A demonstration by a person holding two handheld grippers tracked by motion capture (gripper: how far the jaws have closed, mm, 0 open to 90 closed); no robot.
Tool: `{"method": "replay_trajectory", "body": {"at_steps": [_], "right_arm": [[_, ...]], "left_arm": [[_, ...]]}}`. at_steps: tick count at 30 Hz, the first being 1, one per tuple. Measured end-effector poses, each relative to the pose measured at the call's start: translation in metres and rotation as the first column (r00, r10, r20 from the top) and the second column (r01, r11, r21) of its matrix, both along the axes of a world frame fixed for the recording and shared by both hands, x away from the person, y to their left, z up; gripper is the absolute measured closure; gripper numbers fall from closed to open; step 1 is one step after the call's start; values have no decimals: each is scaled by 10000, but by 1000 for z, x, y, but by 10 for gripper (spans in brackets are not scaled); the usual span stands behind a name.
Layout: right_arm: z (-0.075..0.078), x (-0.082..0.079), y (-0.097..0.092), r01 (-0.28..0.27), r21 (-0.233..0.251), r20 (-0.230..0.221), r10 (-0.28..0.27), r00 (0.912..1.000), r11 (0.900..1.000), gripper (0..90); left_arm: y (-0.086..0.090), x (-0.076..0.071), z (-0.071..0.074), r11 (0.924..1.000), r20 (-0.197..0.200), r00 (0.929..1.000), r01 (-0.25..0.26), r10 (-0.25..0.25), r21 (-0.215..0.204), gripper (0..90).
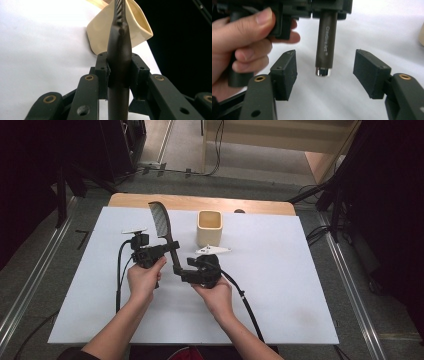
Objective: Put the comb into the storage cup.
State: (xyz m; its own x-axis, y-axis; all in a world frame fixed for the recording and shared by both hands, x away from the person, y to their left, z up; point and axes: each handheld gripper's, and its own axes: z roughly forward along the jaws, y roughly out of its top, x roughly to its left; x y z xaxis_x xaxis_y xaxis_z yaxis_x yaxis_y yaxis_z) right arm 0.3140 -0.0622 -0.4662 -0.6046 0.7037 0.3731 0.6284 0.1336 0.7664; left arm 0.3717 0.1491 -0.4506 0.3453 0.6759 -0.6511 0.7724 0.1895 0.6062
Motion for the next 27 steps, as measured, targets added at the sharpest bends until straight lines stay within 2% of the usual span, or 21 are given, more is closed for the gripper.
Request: {"method": "replay_trajectory", "body": {"at_steps": [5,8,13,19,21,27], "right_arm": [[0,2,-5,-465,-249,-286,457,9985,9986,289],[-2,4,-10,-863,-235,-680,845,9941,9960,284],[-1,4,-17,-1404,-380,-874,1367,9868,9894,288],[0,1,-28,-1908,-666,-817,1852,9793,9794,292],[1,1,-32,-2059,-693,-859,1998,9761,9761,291],[0,-4,-42,-2271,-777,-589,2229,9731,9708,292]], "left_arm": [[0,2,1,10000,88,9999,75,-75,61,732],[0,3,2,9998,154,9997,168,-169,119,731],[-2,3,6,9990,461,9984,324,-338,318,732],[-3,3,8,9985,704,9962,486,-503,267,732],[-5,2,10,9976,817,9948,574,-604,391,732],[-7,2,12,9958,1111,9900,827,-865,387,732]]}}
